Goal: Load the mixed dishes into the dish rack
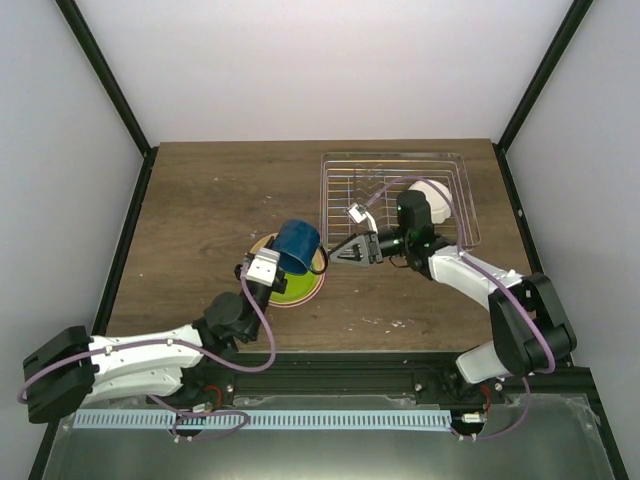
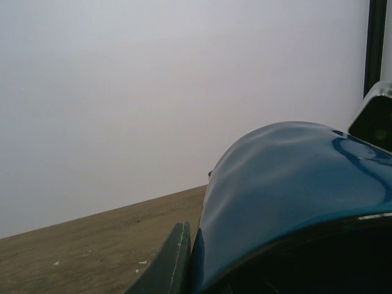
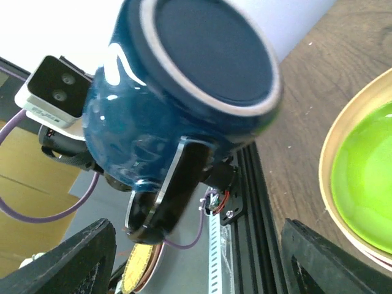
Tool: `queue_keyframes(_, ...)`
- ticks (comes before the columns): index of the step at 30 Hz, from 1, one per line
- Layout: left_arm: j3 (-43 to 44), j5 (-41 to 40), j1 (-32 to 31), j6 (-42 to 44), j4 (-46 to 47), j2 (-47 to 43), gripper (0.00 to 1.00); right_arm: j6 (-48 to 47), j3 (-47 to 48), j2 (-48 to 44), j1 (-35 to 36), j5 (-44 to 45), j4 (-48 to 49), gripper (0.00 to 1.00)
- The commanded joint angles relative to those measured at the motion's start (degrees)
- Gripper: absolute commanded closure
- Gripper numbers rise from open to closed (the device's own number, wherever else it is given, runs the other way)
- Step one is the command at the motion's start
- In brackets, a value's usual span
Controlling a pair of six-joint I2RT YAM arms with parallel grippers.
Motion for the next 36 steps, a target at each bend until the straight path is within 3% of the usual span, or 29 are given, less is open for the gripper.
queue_keyframes(1, 0.67, 0.95, 0.20, -1.14, 6.39, 0.54, 1.00, 2.81, 0.64, 0.34, 2.32, -2.30, 5.93, 0.26)
queue_keyframes(8, 0.92, 1.02, 0.20, -1.47, 7.76, 2.50, 1.00, 4.23, 1.27, 1.46, 4.83, -2.53, 8.72, 0.35)
queue_keyframes(12, 1.27, 0.93, 0.20, -1.31, 8.76, 4.03, 1.00, 5.42, 1.29, 2.07, 5.65, -2.75, 10.67, 0.50)
queue_keyframes(15, 0.98, 0.73, 0.25, -1.91, 9.53, 4.78, 1.00, 6.31, 1.11, 2.03, 6.05, -2.54, 12.05, 0.52)
queue_keyframes(22, 0.63, 1.03, 0.20, -3.69, 8.99, 4.80, 1.00, 6.64, 1.13, 1.77, 6.38, -2.35, 13.51, 0.73)
queue_keyframes(29, -0.63, 0.89, 0.24, -6.21, 8.22, 5.24, 1.00, 8.46, 1.13, 2.76, 6.43, -2.13, 16.69, 0.86)
queue_keyframes(32, -1.32, 0.10, 0.20, -7.12, 8.36, 6.06, 0.95, 8.98, 1.26, 3.44, 6.49, -1.89, 17.68, 0.93)
queue_keyframes(36, -2.21, -1.13, 0.20, -7.88, 8.89, 7.64, 0.79, 8.90, 2.03, 4.64, 6.42, -1.21, 17.86, 0.97)
